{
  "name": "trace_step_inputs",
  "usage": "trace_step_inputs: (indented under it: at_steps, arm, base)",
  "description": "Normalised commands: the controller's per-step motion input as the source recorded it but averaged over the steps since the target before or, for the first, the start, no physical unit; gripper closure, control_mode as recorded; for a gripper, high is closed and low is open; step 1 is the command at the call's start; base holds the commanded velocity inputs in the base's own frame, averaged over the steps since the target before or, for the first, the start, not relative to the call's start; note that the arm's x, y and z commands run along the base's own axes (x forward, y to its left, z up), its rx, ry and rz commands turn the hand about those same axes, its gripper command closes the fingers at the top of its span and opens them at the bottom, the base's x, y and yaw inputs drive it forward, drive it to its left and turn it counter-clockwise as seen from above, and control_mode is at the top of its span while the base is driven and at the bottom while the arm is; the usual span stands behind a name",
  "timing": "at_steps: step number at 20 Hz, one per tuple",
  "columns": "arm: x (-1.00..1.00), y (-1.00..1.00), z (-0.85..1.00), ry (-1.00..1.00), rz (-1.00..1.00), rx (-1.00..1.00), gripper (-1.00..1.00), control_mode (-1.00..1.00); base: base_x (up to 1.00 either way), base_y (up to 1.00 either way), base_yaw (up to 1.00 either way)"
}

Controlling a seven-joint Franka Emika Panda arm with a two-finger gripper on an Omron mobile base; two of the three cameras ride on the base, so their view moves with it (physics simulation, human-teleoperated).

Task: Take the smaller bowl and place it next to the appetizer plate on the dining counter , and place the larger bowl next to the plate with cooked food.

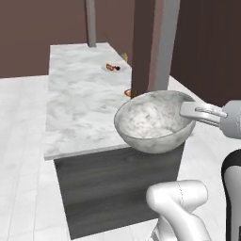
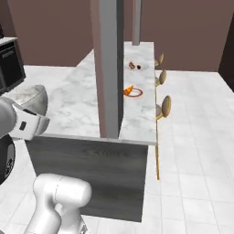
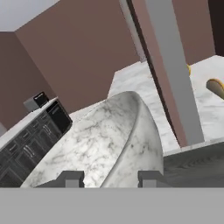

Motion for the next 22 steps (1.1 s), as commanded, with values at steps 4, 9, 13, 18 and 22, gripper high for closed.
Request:
trace_step_inputs:
  at_steps: [4, 9, 13, 18, 22]
  arm:
    - [0.00, 0.00, 0.00, 0.00, 0.00, 0.00, 1.00, 1.00]
    - [0.00, 0.00, 0.00, 0.00, 0.00, 0.00, 1.00, 1.00]
    - [0.00, 0.00, 0.00, 0.00, 0.00, 0.00, 1.00, 1.00]
    - [0.00, 0.00, 0.00, 0.00, 0.00, 0.00, 1.00, 1.00]
    - [0.00, 0.00, 0.00, 0.00, 0.00, 0.00, 1.00, 1.00]
  base:
    - [0.00, -1.00, -0.02]
    - [0.00, -1.00, -0.01]
    - [0.01, -1.00, 0.00]
    - [0.36, -0.99, 0.00]
    - [0.87, -0.79, 0.05]
